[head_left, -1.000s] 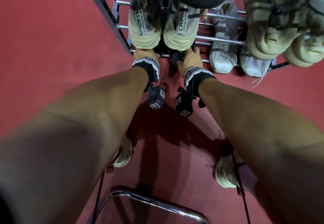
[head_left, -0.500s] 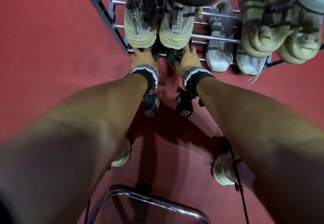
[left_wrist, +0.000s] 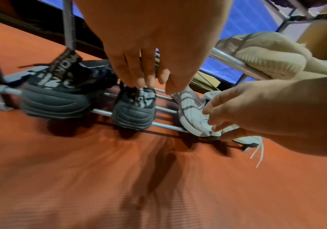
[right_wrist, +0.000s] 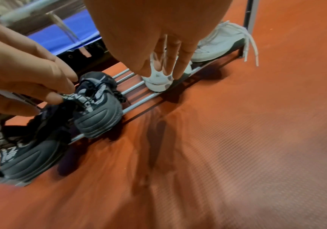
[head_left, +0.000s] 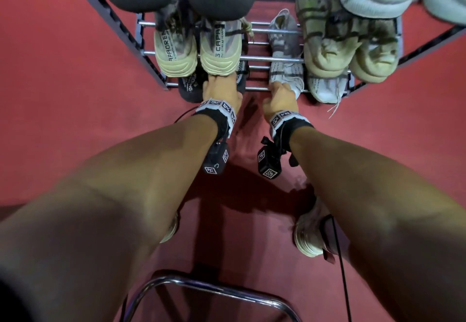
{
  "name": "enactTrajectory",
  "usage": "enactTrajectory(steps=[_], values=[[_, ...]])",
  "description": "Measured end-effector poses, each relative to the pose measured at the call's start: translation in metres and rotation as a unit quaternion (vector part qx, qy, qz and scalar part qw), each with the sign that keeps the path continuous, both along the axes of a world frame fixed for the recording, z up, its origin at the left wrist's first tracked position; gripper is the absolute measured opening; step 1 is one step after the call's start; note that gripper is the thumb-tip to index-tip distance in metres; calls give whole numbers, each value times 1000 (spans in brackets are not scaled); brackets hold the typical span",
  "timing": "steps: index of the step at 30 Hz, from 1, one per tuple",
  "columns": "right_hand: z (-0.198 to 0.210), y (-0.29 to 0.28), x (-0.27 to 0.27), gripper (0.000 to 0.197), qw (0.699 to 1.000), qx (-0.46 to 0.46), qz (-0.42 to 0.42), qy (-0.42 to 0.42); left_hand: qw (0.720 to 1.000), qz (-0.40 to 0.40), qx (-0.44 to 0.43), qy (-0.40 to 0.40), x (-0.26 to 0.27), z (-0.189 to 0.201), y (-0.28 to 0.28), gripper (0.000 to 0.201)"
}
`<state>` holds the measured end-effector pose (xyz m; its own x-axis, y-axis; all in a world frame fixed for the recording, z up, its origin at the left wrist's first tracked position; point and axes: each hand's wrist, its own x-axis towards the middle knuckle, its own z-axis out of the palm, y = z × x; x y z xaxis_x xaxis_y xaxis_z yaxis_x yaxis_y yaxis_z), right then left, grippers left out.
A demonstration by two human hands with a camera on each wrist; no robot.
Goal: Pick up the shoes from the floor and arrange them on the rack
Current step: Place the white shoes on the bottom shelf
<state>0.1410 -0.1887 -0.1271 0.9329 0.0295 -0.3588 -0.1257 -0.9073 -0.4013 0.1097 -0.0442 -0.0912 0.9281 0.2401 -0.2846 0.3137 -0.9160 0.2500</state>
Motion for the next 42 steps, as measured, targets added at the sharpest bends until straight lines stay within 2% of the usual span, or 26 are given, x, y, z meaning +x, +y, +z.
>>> enactTrajectory(steps=[2,6,9,13,16,19,22,26,27,30,34,37,40,42], values=[[0,-17,-1,40,999,-1,-31,-11,998,-36,-54,-9,6,-1,-13,36],[-9,-43,-3,48,998,-29,-50,32,989,-97,-110,25,17,-12,-36,38],[-15,-55,-2,38,996,6,-66,52,986,-124,-98,54,22,-25,-47,48],[-23,-67,8,55,988,81,-91,94,982,-150,-98,66,30,-49,-57,56],[-29,-73,14,48,967,171,-133,135,983,-122,-123,59,35,-64,-63,54],[-26,-77,20,40,933,259,-196,154,979,-71,-187,41,39,-73,-73,37],[-22,-81,27,31,927,260,-217,163,974,10,-227,1,42,-73,-84,10],[-15,-74,25,11,901,300,-263,172,966,67,-250,17,40,-71,-82,10],[-15,-71,23,8,893,312,-270,181,965,70,-251,20,38,-69,-79,10],[-18,-69,15,22,858,346,-299,235,969,56,-241,25,31,-64,-71,11],[-11,-71,2,12,834,348,-290,315,973,18,-228,34,19,-59,-66,9],[-3,-75,-3,29,817,366,-358,265,973,-53,-223,29,10,-55,-66,8],[4,-87,-7,39,827,367,-369,213,980,-116,-163,7,8,-38,-70,9],[12,-98,-8,41,854,336,-348,192,983,-140,-115,-42,11,-29,-73,17]])
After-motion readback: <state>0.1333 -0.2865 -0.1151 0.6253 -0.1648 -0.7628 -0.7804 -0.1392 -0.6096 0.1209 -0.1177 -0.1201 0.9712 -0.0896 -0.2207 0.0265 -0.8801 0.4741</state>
